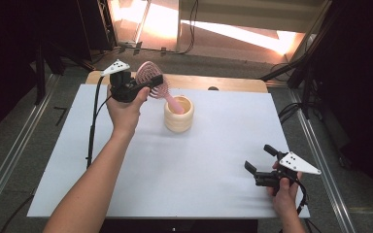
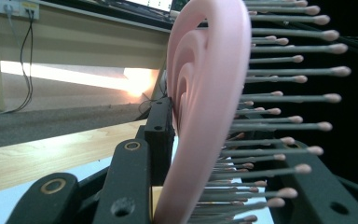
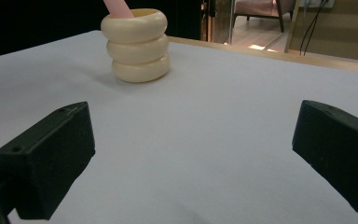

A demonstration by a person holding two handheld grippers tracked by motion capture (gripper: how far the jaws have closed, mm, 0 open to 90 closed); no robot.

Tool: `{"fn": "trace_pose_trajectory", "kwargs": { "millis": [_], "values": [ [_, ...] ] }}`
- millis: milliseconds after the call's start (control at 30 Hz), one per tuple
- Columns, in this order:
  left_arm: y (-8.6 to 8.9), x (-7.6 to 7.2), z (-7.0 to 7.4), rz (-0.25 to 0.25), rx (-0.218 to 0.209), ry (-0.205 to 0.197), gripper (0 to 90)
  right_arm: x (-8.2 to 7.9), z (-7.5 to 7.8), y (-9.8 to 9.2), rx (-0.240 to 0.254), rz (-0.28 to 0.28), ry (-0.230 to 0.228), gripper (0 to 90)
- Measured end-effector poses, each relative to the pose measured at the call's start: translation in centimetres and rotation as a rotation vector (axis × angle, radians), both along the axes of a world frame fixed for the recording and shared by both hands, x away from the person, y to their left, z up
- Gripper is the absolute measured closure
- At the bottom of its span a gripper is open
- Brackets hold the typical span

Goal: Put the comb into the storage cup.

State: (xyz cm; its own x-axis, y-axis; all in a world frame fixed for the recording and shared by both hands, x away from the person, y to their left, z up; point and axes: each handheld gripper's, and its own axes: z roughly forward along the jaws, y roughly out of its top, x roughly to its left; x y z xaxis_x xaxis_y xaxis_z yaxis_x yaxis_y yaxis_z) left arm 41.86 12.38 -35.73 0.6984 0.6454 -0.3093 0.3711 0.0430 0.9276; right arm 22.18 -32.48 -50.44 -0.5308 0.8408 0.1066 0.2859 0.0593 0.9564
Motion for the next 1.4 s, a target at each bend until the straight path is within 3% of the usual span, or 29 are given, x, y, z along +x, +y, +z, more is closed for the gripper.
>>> {"fn": "trace_pose_trajectory", "kwargs": {
  "millis": [1400],
  "values": [
    [-2.7,1.0,-4.5,0.005,0.073,0.058,63.6,0.0,-0.1,-0.2,0.004,0.000,0.002,0.0]
  ]
}}
